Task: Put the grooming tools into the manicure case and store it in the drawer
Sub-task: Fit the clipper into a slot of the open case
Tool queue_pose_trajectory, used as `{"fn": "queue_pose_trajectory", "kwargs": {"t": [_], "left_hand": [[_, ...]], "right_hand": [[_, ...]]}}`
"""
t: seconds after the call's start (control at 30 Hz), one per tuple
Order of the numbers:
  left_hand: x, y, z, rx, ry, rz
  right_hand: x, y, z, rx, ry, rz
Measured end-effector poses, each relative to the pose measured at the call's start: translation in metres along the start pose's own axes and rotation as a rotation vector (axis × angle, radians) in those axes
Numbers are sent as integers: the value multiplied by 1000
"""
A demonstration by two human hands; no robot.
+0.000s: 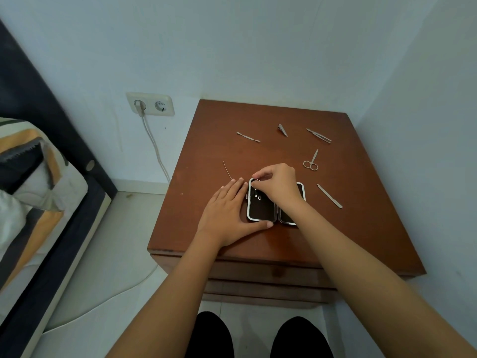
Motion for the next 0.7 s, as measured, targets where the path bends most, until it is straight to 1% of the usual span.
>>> {"fn": "queue_pose_trajectory", "kwargs": {"t": [0.17, 0.37, 0.4, 0.47, 0.53, 0.57, 0.63, 0.7], "left_hand": [[-1, 0, 0, 3, 2, 2], [-1, 2, -2, 10, 2, -14], [0, 2, -2, 12, 0, -22], [0, 3, -3, 7, -5, -35], [1, 3, -3, -2, -3, -38], [1, 3, -3, -11, -2, -41], [1, 2, -3, -37, -6, -46], [1, 0, -3, -49, -6, -46]], "right_hand": [[-9, -1, 4, 34, -108, 12], [-16, -11, 16, 145, -290, 58], [-17, -15, 11, 132, -305, 55], [-22, -28, -9, 13, -294, -4], [-28, -42, -42, -114, -223, -54], [-30, -45, -60, -141, -180, -34], [-35, -45, -100, -122, -116, 100], [-39, -38, -134, -53, -84, 225]]}}
Point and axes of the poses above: each hand's wrist, its own z-axis away from the middle knuckle, its own y-axis out of the palm, x = y × z, the point moved 3 cm from there along -z, towards the middle knuckle, and after that the axes turned 1 degree about z, right-handed, at the moved point
